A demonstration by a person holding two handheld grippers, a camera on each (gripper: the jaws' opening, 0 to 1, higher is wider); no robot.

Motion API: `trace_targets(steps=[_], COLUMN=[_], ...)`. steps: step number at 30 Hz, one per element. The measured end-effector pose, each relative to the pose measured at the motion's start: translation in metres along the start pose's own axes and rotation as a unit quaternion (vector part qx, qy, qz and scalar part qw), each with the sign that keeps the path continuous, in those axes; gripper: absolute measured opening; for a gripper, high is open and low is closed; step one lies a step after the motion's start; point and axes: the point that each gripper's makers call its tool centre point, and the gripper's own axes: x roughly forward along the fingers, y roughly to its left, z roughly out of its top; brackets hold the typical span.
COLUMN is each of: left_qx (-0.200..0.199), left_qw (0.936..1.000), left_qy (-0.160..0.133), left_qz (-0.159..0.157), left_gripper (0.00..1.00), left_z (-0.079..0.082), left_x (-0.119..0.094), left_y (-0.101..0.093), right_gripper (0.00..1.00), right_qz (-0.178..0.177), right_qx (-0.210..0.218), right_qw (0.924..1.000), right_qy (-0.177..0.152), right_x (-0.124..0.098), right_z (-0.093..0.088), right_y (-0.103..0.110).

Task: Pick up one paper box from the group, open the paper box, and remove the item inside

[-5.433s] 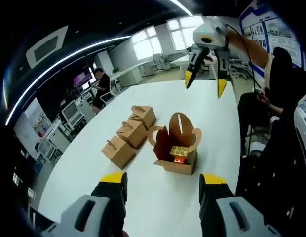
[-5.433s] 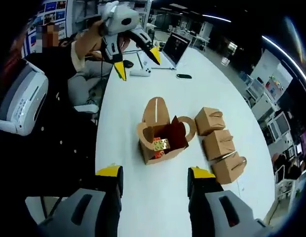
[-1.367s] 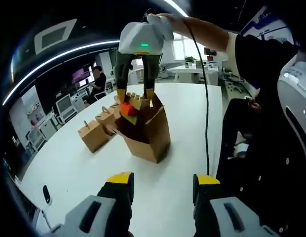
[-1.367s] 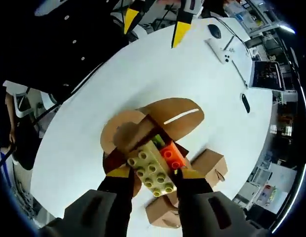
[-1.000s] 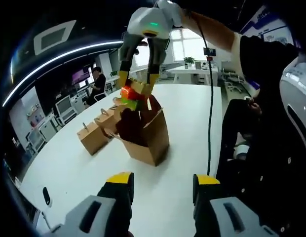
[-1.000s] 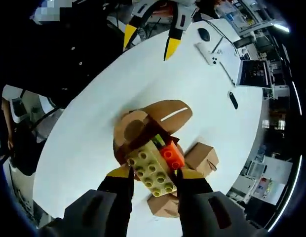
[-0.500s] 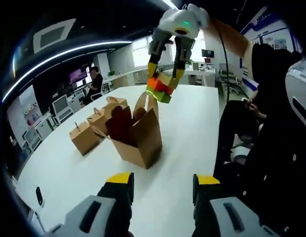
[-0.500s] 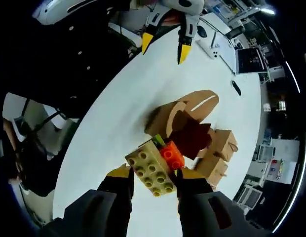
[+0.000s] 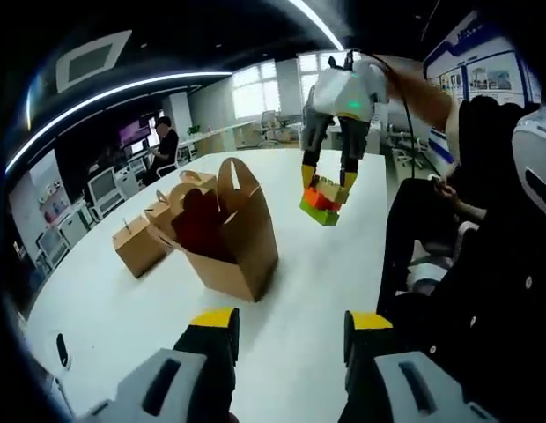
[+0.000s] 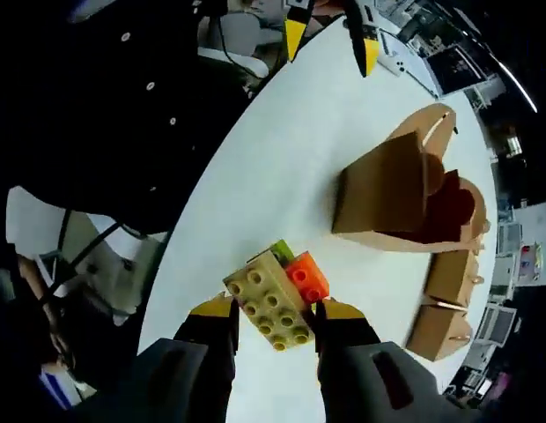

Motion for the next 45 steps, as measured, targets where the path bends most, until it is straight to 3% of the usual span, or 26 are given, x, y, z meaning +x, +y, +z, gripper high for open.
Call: trace_targets(steps=[6, 10, 12, 21, 25, 28, 38, 40, 43, 45], left_qx=[-0.008, -0.013, -0.010, -0.014, -0.016, -0.019, -0.017, -0.017, -0.017, -0.017], left_qw=[0.9999, 0.9997, 0.9997, 0.9997, 0.9997, 0.9996, 0.9996, 0.9996, 0.9998, 0.9998], left_qy=[0.002, -0.003, -0.002, -0.001, 0.000, 0.001, -0.003, -0.003, -0.006, -0.006], left_qz=[-0.010, -0.021, -0.022, -0.021, -0.020, -0.019, -0.023, -0.021, -0.007, 0.005], left_gripper=[0.48, 0.47, 0.47, 0.47, 0.47, 0.47, 0.47, 0.47, 0.47, 0.47], left_z=[-0.006, -0.004, -0.005, -0.008, -0.011, -0.014, -0.011, -0.010, -0.010, -0.011], left_x=[0.006, 0.008, 0.009, 0.010, 0.009, 0.008, 0.012, 0.011, 0.012, 0.015], left_y=[-0.008, -0.015, -0.018, -0.016, -0.014, -0.011, -0.011, -0.010, -0.005, 0.000], right_gripper=[0.35, 0.35, 0.35, 0.36, 0.36, 0.35, 0.37, 0.38, 0.46, 0.47], right_qz=[0.019, 0.049, 0.053, 0.103, 0.107, 0.098, 0.052, 0.028, -0.018, -0.050], right_qx=[0.036, 0.055, 0.072, 0.139, 0.140, 0.162, 0.175, 0.180, 0.200, 0.209], right_qw=[0.9992, 0.9971, 0.9959, 0.9838, 0.9829, 0.9818, 0.9831, 0.9823, 0.9726, 0.9650], right_qy=[-0.005, 0.019, 0.012, 0.048, 0.053, 0.021, -0.009, -0.042, -0.118, -0.150], right_x=[0.018, 0.025, 0.023, 0.028, 0.028, 0.025, 0.010, 0.003, -0.008, -0.013], right_z=[-0.011, -0.022, -0.019, -0.021, -0.021, -0.013, -0.015, -0.009, 0.004, 0.009], right_y=[0.004, 0.011, 0.007, -0.001, 0.000, -0.003, -0.011, -0.017, -0.030, -0.039])
